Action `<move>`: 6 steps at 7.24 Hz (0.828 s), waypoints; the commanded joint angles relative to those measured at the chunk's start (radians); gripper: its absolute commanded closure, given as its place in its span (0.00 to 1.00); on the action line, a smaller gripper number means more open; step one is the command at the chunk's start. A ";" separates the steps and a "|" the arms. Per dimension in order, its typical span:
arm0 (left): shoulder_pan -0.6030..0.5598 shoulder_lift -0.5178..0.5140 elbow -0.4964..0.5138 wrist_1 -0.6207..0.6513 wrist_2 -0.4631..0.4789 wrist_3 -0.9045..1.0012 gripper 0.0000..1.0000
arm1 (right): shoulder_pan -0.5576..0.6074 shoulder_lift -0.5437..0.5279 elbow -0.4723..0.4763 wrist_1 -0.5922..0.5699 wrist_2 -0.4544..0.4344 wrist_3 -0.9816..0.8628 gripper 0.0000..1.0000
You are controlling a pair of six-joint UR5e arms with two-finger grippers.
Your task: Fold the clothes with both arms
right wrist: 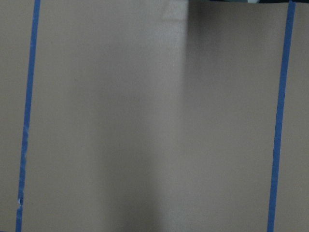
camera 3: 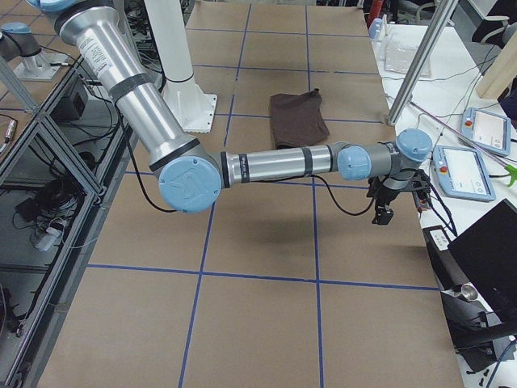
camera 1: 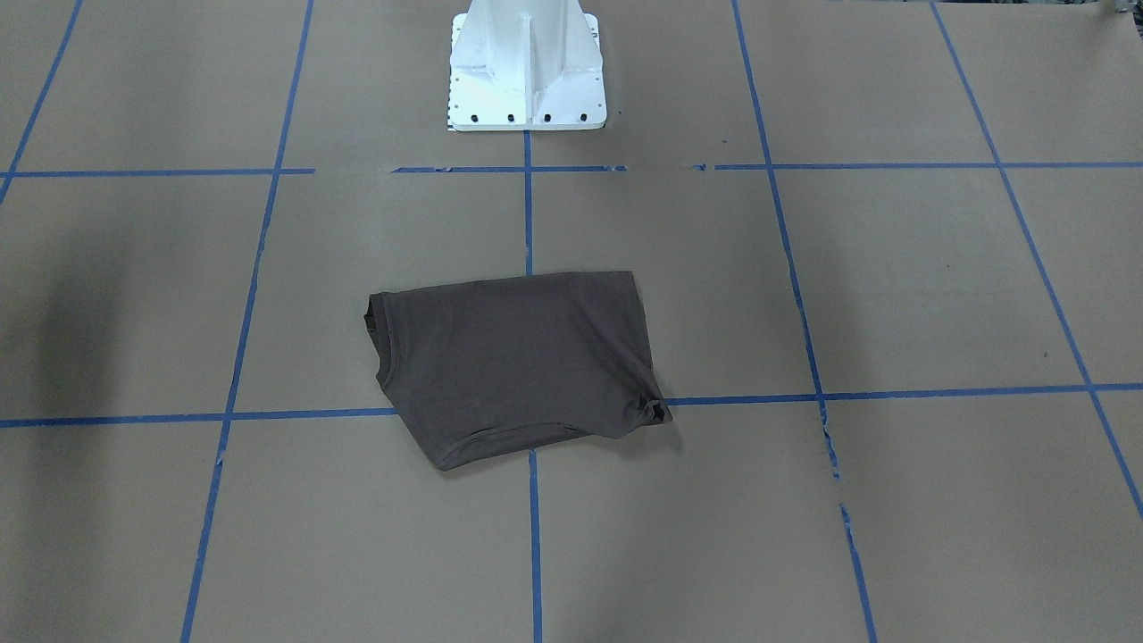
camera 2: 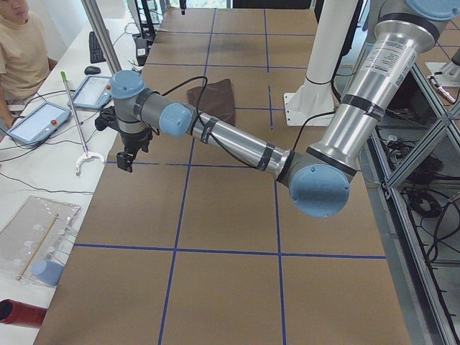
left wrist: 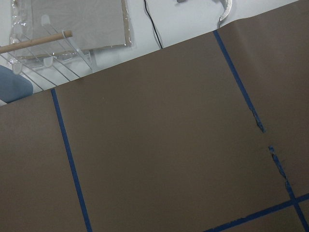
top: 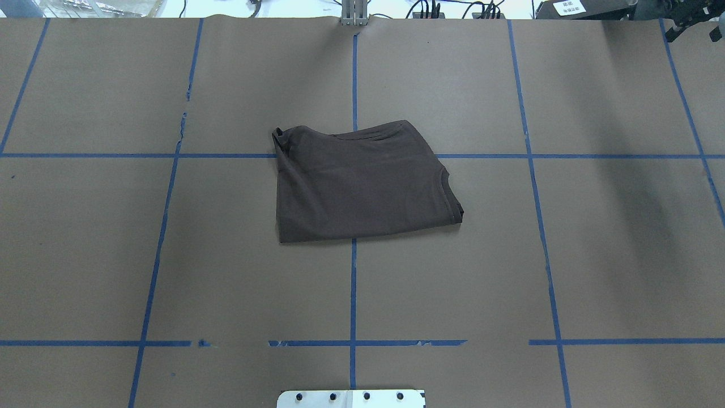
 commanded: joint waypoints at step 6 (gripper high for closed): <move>0.007 0.132 -0.118 -0.005 -0.049 -0.027 0.00 | -0.017 -0.117 0.198 -0.009 -0.018 -0.013 0.00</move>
